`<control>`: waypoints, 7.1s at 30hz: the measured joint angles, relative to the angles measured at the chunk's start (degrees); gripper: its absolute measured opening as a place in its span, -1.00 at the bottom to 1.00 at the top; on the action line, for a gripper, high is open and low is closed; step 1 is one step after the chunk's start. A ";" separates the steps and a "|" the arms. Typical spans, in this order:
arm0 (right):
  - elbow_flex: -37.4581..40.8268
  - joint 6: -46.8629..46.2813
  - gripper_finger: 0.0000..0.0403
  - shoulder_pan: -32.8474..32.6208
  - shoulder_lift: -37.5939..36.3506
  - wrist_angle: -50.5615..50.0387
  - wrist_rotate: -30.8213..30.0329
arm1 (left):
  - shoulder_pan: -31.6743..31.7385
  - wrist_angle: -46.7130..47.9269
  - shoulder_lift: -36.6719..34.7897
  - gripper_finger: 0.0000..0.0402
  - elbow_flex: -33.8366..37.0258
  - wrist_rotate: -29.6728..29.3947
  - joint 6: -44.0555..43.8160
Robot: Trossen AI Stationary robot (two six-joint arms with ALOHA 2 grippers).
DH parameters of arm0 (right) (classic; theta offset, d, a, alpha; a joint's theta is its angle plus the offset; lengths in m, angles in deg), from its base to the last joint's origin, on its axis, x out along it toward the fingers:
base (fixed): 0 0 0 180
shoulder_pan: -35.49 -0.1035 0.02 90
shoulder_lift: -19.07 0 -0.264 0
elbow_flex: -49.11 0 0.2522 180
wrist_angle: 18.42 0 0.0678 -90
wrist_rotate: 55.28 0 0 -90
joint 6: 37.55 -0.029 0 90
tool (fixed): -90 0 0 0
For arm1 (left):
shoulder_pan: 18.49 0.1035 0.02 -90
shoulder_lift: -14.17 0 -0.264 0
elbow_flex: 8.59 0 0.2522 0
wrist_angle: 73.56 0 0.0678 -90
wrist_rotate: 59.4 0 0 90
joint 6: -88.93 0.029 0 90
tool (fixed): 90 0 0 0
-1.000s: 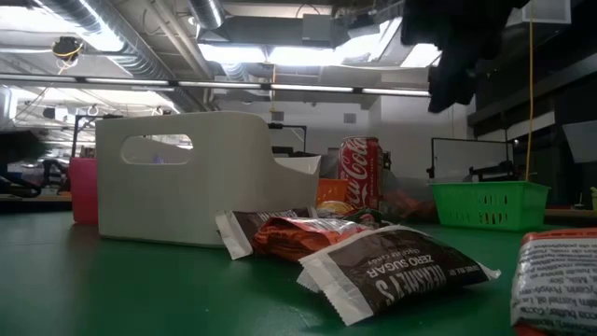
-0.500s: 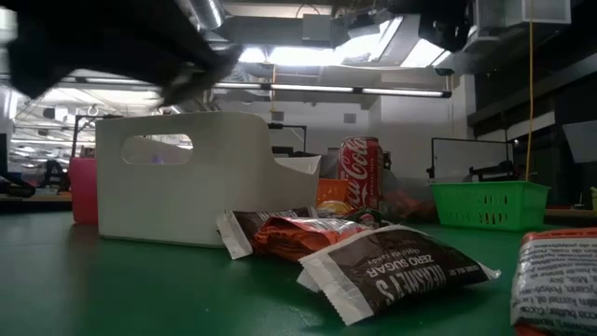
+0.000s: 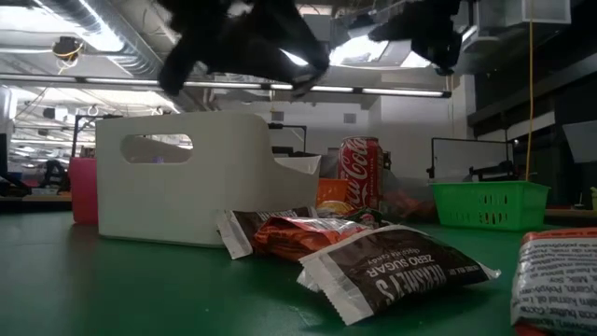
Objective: Sort candy
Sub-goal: Put the brown chocolate into the blue bin, then put the orange candy into the black bin
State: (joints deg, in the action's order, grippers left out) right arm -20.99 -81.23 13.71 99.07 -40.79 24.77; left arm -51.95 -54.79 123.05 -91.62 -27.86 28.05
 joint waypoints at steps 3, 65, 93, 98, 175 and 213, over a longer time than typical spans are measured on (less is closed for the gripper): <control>0.02 0.00 0.04 0.00 1.90 0.83 0.01 | 1.60 -2.37 0.00 -0.64 0.00 1.24 3.29; 0.00 0.44 -0.46 0.00 7.06 3.06 -9.78 | 5.10 -14.33 -0.04 -0.64 0.07 5.53 10.02; 0.09 2.01 -0.91 0.04 -1.99 -13.12 15.62 | 5.10 -13.75 -0.12 -0.23 0.00 20.48 19.60; 0.09 1.43 -0.78 -1.63 -3.82 -25.34 22.15 | 5.34 -12.96 -2.31 -0.29 0.00 27.08 24.20; 0.04 -26.62 -0.04 -16.50 -3.84 -7.12 10.99 | 5.25 -10.49 -4.79 -0.37 0.00 35.61 30.08; 0.00 -18.75 -0.04 -22.84 25.21 17.84 -4.85 | 5.27 -6.94 -4.79 -0.37 0.00 35.08 30.05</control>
State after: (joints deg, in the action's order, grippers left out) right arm -20.99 -99.98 -9.13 124.29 -22.95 19.92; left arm -46.67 -61.73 118.27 -91.62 7.22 58.10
